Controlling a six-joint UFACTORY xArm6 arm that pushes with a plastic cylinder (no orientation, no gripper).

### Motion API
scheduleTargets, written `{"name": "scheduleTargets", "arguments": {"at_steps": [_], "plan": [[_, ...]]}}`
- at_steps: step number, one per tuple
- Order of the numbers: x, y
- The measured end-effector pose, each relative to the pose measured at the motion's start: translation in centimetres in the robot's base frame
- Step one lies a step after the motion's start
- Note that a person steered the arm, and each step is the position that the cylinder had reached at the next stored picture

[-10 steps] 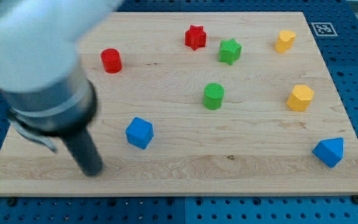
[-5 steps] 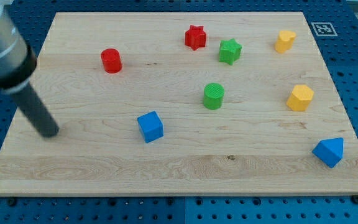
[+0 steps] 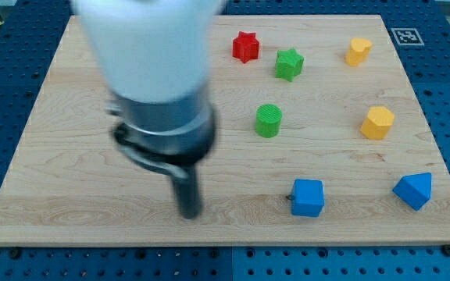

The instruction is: Push the blue cube left to the blue triangle

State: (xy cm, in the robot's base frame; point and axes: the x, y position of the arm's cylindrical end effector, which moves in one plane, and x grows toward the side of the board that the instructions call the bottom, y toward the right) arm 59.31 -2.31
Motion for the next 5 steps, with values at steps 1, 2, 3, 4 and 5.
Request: {"name": "scheduleTargets", "arguments": {"at_steps": [1, 2, 3, 4, 5], "plan": [[-2.2, 11.7], [-3.9, 16.3], [-4.1, 10.3], [0.0, 6.9], [1.2, 13.1]]}}
